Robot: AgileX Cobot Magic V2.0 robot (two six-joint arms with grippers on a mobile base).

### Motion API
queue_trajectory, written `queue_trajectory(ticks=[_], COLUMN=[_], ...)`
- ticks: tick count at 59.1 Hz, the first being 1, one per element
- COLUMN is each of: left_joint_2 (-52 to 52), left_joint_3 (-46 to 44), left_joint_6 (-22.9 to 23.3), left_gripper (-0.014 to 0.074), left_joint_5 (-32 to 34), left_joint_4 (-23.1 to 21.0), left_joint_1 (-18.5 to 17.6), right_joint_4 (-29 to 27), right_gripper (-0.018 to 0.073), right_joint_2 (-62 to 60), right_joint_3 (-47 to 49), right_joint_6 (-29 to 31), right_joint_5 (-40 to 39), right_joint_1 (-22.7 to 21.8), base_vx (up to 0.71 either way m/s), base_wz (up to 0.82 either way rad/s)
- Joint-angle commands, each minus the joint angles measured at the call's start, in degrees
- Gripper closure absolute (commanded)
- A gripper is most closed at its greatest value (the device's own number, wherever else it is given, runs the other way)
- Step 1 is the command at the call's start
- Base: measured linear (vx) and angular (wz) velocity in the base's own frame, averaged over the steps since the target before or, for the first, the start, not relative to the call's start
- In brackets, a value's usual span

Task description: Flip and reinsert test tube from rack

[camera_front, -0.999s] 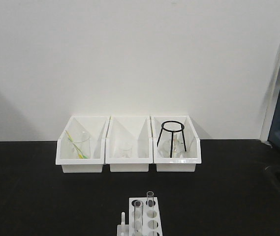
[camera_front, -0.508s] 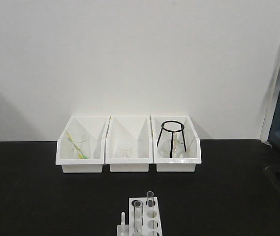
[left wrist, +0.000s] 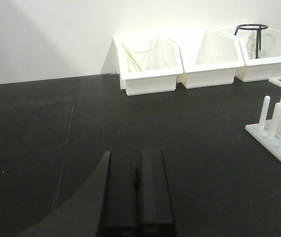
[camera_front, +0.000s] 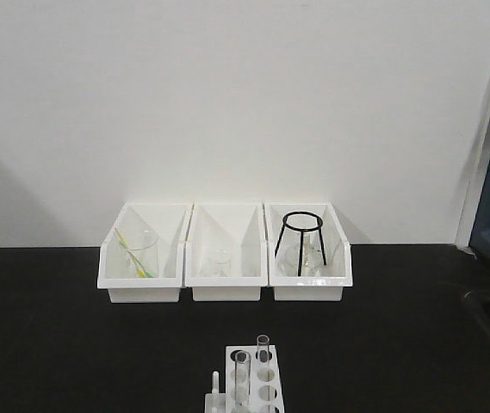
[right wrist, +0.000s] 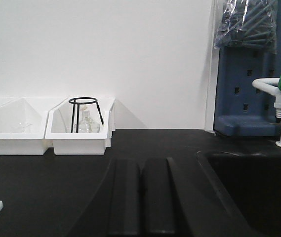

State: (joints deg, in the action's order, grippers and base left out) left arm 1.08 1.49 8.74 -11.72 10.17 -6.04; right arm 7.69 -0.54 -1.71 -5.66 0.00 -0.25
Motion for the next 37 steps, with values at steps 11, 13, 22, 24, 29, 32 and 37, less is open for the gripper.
queue_trajectory(ticks=[11, 13, 22, 24, 29, 32, 37], left_joint_2=[0.4, 0.4, 0.4, 0.4, 0.4, 0.4, 0.4], left_joint_3=[-0.2, -0.2, -0.2, -0.2, -0.2, -0.2, -0.2], left_joint_6=[0.5, 0.5, 0.5, 0.5, 0.5, 0.5, 0.5], left_gripper=[0.0602, 0.0602, 0.0602, 0.0602, 0.0602, 0.0602, 0.0602], left_joint_5=[4.6, 4.6, 4.6, 4.6, 4.6, 4.6, 4.6], left_joint_4=[-0.3, -0.3, -0.3, -0.3, -0.3, -0.3, -0.3], left_joint_1=[0.0, 0.0, 0.0, 0.0, 0.0, 0.0, 0.0], right_joint_4=[0.5, 0.5, 0.4, 0.4, 0.4, 0.4, 0.4], right_gripper=[0.0573, 0.0573, 0.0573, 0.0573, 0.0573, 0.0573, 0.0573], right_joint_2=[-0.8, -0.8, -0.8, -0.8, -0.8, -0.8, -0.8], right_joint_3=[-0.2, -0.2, -0.2, -0.2, -0.2, -0.2, -0.2], right_joint_6=[0.3, 0.3, 0.3, 0.3, 0.3, 0.3, 0.3], right_joint_5=[-4.4, -4.4, -4.4, -4.4, -4.4, -4.4, -4.4], right_joint_1=[-0.3, -0.3, -0.3, -0.3, -0.3, -0.3, -0.3], base_vx=[0.0, 0.0, 0.0, 0.0, 0.0, 0.0, 0.0], base_wz=[0.0, 0.0, 0.0, 0.0, 0.0, 0.0, 0.0])
